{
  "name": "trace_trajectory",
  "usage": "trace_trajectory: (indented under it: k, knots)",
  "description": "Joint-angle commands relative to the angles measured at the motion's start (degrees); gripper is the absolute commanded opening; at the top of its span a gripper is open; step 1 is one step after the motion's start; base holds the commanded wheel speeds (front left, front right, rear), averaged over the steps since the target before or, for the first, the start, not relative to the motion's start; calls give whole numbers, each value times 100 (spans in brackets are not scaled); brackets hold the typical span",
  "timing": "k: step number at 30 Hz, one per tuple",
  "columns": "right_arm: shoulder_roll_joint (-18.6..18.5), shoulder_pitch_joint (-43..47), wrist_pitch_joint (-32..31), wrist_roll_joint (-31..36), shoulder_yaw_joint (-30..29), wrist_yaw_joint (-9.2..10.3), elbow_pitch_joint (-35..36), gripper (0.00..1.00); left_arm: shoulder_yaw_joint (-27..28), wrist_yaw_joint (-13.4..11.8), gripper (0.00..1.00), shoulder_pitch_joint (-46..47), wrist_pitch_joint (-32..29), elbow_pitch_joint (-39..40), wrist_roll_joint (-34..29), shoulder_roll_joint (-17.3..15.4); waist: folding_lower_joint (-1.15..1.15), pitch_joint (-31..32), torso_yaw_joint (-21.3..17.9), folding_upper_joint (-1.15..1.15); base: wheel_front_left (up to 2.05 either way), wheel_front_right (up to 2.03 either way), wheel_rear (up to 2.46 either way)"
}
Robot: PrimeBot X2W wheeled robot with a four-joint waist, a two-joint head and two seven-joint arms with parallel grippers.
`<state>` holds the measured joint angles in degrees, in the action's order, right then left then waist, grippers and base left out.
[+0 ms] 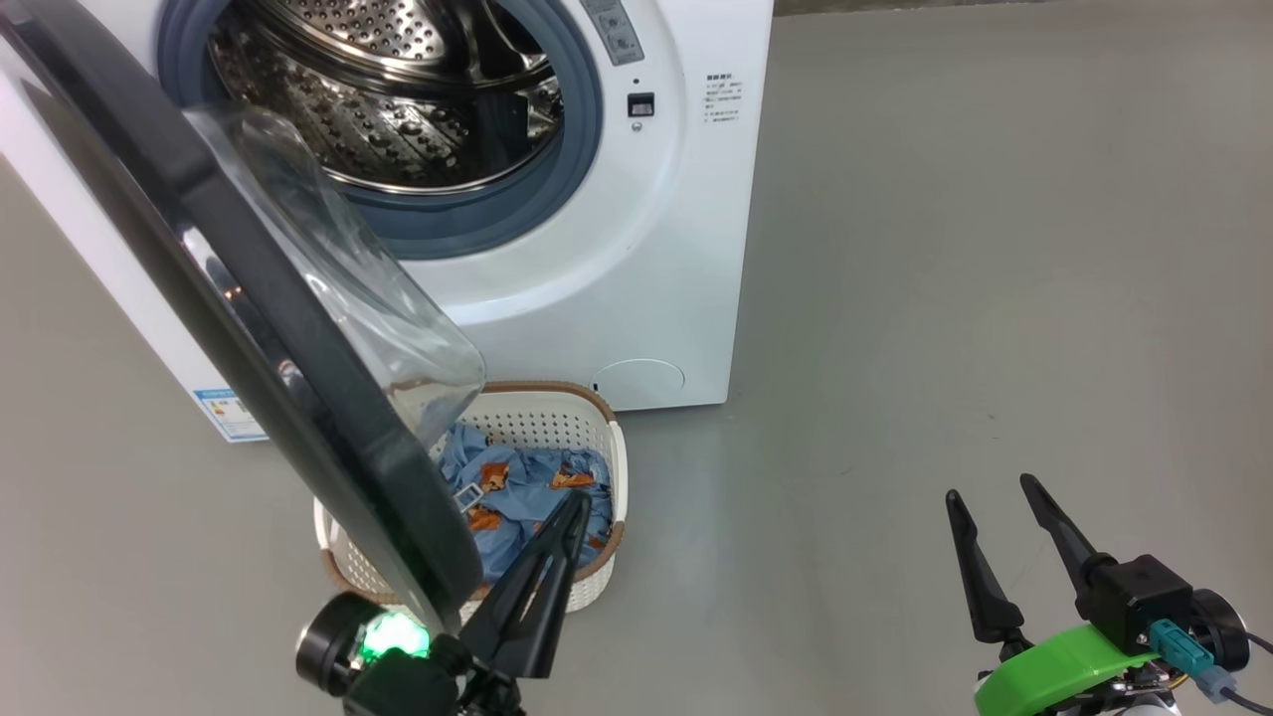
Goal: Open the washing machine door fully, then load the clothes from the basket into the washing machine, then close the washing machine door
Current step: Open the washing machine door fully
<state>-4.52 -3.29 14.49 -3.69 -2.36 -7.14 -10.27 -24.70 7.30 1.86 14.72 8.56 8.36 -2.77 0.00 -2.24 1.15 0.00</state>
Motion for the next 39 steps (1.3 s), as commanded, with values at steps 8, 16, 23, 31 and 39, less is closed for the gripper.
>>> trace_trajectory:
  k: [8, 16, 23, 31, 39]
  knots:
    - [-23, -90, 51, -91, 191, -35, 90, 100, 401, 0, 0, 310, 28, -601, 214, -10, 0, -55, -75, 0, 0, 0, 0]
    - [-13, -117, 51, -168, 184, -35, 87, 100, 620, -121, 0, 581, 28, -1091, 352, -10, 0, -131, -120, 0, 0, 0, 0]
    - [1, -152, 51, -228, 170, -35, 91, 100, 817, -257, 0, 728, 28, -1388, 547, -10, 0, -234, -102, 0, 0, 0, 0]
    - [29, -188, 51, -286, 129, -35, 96, 100, 1004, -293, 0, 599, 28, -1449, 554, -10, 0, -340, 72, 0, 0, 0, 0]
    - [18, -185, 51, -288, 138, -35, 49, 100, 1414, -286, 0, 324, 28, -1330, 502, -10, 0, -313, 457, 0, 0, 0, 0]
